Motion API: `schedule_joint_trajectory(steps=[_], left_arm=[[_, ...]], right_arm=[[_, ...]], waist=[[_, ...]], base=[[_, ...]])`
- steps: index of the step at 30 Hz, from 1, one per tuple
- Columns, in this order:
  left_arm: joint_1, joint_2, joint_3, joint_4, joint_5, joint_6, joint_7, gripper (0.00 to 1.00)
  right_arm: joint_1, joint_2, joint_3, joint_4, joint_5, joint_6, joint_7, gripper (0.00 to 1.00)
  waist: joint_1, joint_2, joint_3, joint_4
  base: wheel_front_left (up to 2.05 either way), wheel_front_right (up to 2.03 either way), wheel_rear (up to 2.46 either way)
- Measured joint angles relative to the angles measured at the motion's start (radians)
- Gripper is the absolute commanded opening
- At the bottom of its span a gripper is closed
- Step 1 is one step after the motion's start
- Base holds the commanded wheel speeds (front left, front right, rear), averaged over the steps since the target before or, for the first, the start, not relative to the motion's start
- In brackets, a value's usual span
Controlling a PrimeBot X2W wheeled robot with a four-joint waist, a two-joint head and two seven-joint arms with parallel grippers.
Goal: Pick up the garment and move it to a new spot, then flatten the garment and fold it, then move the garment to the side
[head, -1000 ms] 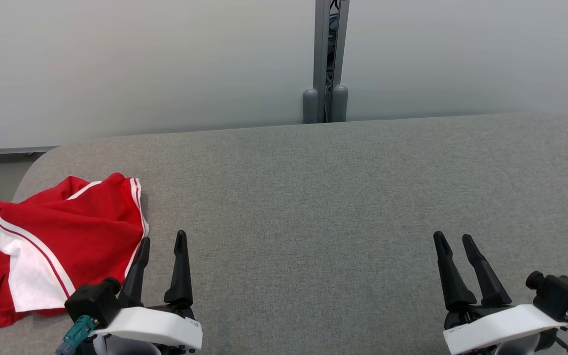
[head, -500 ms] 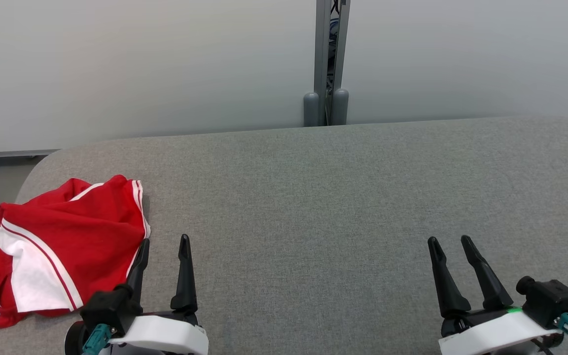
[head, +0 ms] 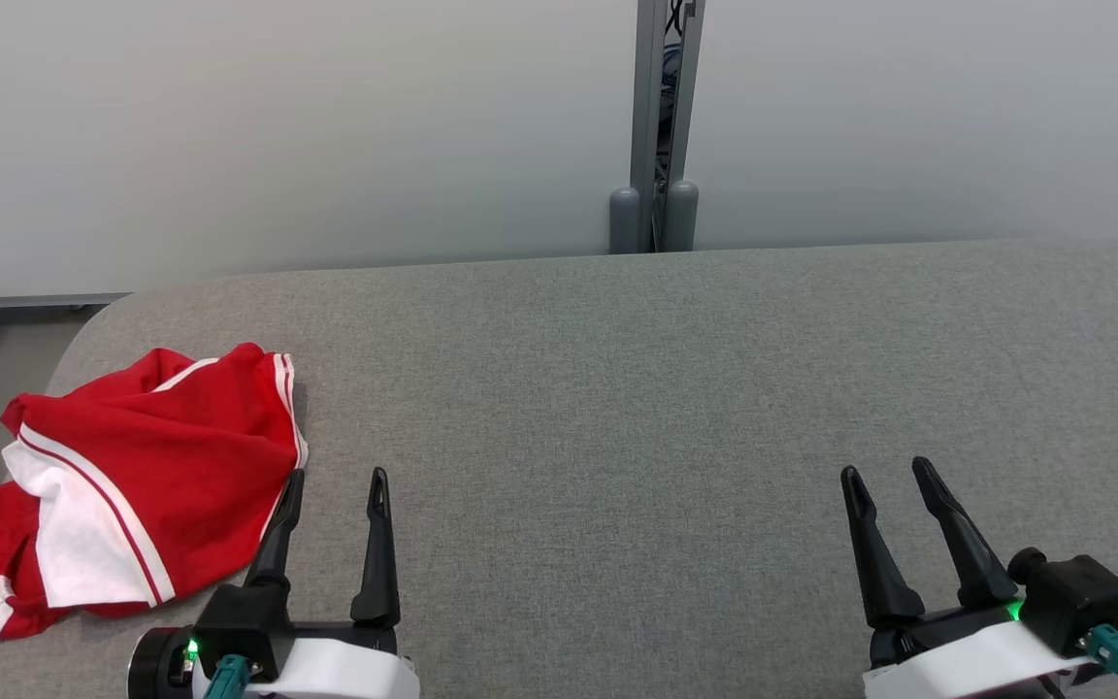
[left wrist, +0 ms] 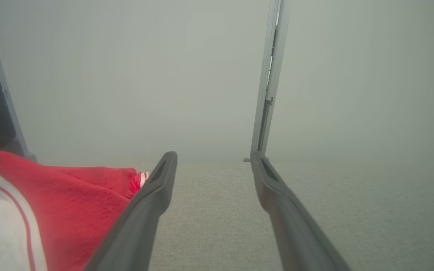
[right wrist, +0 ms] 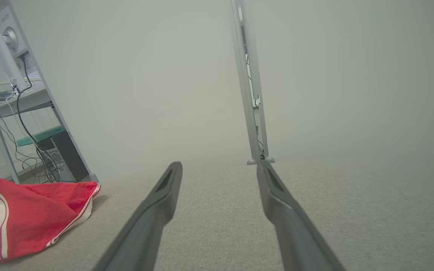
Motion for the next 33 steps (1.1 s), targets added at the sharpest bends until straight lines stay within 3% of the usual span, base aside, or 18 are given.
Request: schedule_joint_trajectory(steps=[17, 33], left_arm=[[0.003, 0.001, -0.020, -0.015, 0.113, 0.016, -0.028, 1.00], [0.005, 0.002, -0.020, 0.002, 0.129, 0.020, -0.032, 1.00]], right_arm=[[0.000, -0.002, -0.006, -0.021, -0.117, 0.000, -0.034, 1.00], [0.000, -0.003, -0.041, -0.006, -0.114, 0.000, -0.039, 1.00]], waist=[[0.0000, 0.0000, 0.014, -0.002], [0.0000, 0.0000, 0.006, -0.002]], base=[[0.00, 0.00, 0.00], [0.00, 0.00, 0.00]])
